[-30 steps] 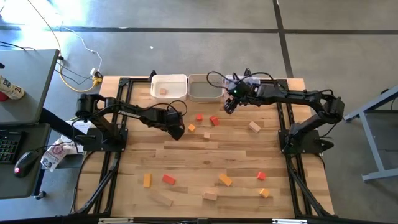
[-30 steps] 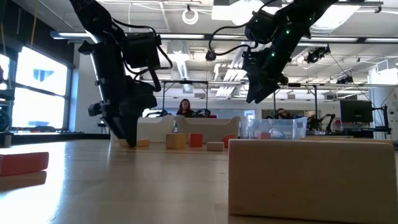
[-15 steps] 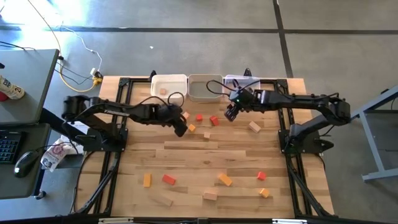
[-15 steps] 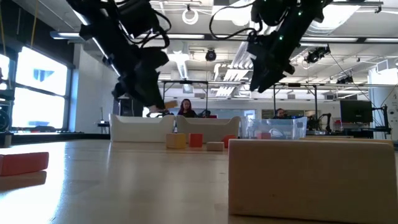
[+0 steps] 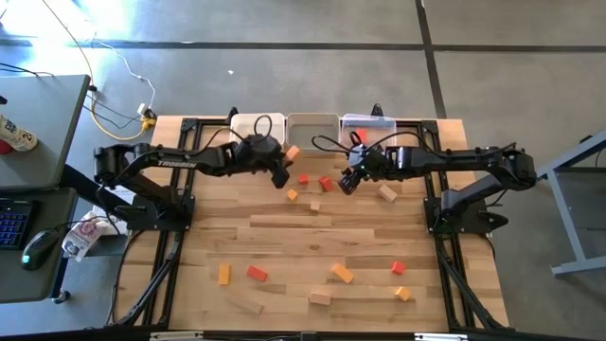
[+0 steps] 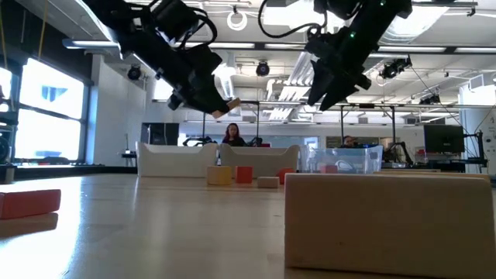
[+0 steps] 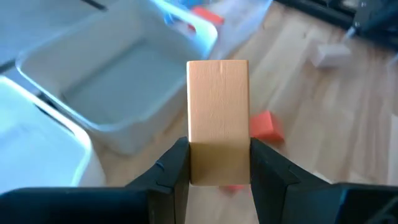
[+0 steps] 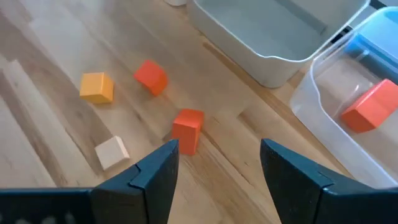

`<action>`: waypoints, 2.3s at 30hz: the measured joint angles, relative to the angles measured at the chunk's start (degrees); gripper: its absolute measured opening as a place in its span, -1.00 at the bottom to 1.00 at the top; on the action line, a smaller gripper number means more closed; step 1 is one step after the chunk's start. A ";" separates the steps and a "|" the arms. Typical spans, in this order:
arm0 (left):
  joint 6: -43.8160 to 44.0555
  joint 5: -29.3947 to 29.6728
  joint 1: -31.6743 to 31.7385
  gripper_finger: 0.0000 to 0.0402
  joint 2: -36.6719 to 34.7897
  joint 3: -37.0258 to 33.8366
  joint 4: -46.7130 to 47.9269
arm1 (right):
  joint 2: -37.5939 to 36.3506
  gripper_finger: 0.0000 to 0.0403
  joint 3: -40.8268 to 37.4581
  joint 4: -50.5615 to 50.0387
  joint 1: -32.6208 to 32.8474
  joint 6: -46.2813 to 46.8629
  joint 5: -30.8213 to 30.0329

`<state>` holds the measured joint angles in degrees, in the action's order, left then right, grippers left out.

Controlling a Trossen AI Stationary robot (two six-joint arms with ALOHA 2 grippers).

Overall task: Sort & place blocks by color
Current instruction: Put the yellow block into the gray bin, then put the brown block into the white bin

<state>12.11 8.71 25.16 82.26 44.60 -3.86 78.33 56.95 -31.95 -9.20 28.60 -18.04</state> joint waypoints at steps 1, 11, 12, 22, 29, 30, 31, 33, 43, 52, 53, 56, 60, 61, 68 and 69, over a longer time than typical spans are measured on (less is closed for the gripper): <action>-0.76 -0.45 0.80 -0.49 0.00 0.01 -0.70 | 0.02 0.05 0.00 -0.01 0.37 0.73 -0.49; -8.00 -4.18 8.54 -0.44 0.70 2.51 -5.33 | 0.06 0.05 -1.66 -0.87 3.09 6.64 -0.99; -8.82 -4.21 9.13 -0.45 0.78 3.21 -5.14 | 0.06 0.05 -1.75 -1.80 3.31 7.53 -0.99; -11.89 -4.52 12.81 -0.44 1.55 9.29 -5.41 | 0.06 0.05 -1.75 -4.71 5.00 10.58 -1.92; -11.66 -5.90 13.23 -0.45 6.19 9.22 -6.20 | 0.06 0.05 -1.75 -6.84 5.15 14.03 -1.95; -11.30 -6.37 13.23 -0.45 7.15 9.21 -6.41 | 0.06 0.05 -1.75 -6.86 5.15 14.35 -1.95; -11.09 -6.78 13.23 -0.45 8.03 9.21 -6.70 | 0.06 0.05 -1.75 -6.94 5.15 14.74 -1.93; -10.81 -6.88 13.23 -0.45 10.05 10.18 -7.08 | 0.06 0.05 -1.75 -7.45 5.14 15.28 -1.48; -9.64 -6.78 13.23 -0.43 19.05 14.38 -7.06 | 0.06 0.05 -1.75 -8.10 5.15 15.40 -0.61; -9.12 -6.60 13.23 -0.33 22.27 16.09 -6.69 | 0.06 0.05 -1.75 -12.36 5.63 16.55 2.14; -8.86 -6.58 13.23 -0.31 22.29 16.19 -6.47 | 0.06 0.05 -1.75 -13.17 5.87 16.58 2.27; -7.89 -6.70 13.23 -0.23 22.27 16.85 -6.64 | 0.06 0.05 -1.75 -16.13 6.69 16.59 2.61; -6.95 -8.79 13.23 -0.11 22.27 17.47 -5.75 | 0.06 0.05 -1.75 -20.06 8.07 16.65 5.16; -6.69 -9.42 13.23 -0.09 22.27 17.80 -5.44 | 0.06 0.05 -1.75 -20.88 8.49 16.96 5.20; -6.75 -9.93 13.41 0.06 22.03 18.75 -2.29 | 0.06 0.05 -1.75 -27.22 10.56 20.46 4.54; -6.75 -10.25 13.49 0.06 21.75 18.75 -1.58 | 0.06 0.05 -1.75 -28.12 10.71 20.71 4.50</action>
<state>5.37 -1.53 38.65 104.01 63.35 -5.44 78.39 55.20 -60.07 1.51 49.31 -13.54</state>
